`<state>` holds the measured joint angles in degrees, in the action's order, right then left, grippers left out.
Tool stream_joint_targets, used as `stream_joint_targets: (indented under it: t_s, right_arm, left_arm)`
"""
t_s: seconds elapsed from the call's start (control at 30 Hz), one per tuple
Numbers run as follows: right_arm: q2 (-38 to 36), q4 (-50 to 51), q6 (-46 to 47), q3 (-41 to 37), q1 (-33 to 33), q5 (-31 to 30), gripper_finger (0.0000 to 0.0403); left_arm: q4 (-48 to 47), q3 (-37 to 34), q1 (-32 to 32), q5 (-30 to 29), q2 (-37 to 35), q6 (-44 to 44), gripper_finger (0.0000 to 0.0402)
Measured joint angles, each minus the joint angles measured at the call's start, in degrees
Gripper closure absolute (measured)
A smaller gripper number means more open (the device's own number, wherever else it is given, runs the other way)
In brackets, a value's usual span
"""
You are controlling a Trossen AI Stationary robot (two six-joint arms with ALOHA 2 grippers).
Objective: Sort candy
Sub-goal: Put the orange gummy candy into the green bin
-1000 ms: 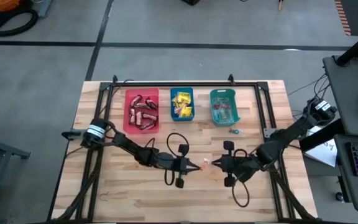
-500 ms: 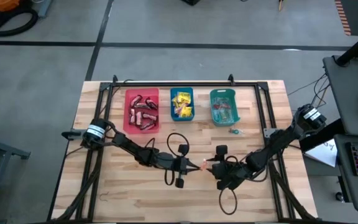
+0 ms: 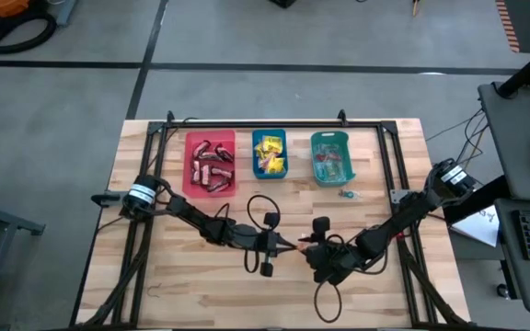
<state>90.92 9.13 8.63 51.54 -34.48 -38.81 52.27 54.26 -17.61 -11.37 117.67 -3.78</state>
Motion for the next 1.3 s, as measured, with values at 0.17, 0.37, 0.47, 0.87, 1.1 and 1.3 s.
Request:
stream_joint_targets:
  t_s: [0.17, 0.37, 0.47, 0.87, 1.1, 1.3]
  right_arm:
    - [-1.02, 0.76, 0.29, 0.03, 0.0, 1.25, 0.0366]
    - [-1.58, 1.14, 0.36, 0.03, 0.0, 1.75, 0.0387]
    - [-2.16, 1.84, 0.39, 0.03, 0.27, 1.79, 0.0391]
    - [-9.72, 25.41, 11.58, 5.31, 13.99, 1.14, 0.0391]
    - [-11.9, 34.97, 9.6, 10.83, 30.92, -0.28, 0.0391]
    - [-12.11, 35.84, 6.44, 13.31, 46.77, 4.99, 0.039]
  left_arm:
    - [0.02, 0.0, 0.04, -0.08, -0.07, 1.34, 0.0402]
    - [-0.34, 0.0, 0.09, -0.08, -0.54, 3.0, 0.0379]
    - [-2.48, 0.0, 0.11, -0.08, -1.8, 2.96, 0.0343]
    - [-26.81, -0.52, 0.2, -1.78, -14.92, 3.25, 0.0235]
    - [-41.58, -0.57, 0.04, -7.89, -22.54, 9.08, 0.0241]
    - [-48.51, -0.85, -0.63, -8.99, -25.83, 13.35, 0.0244]
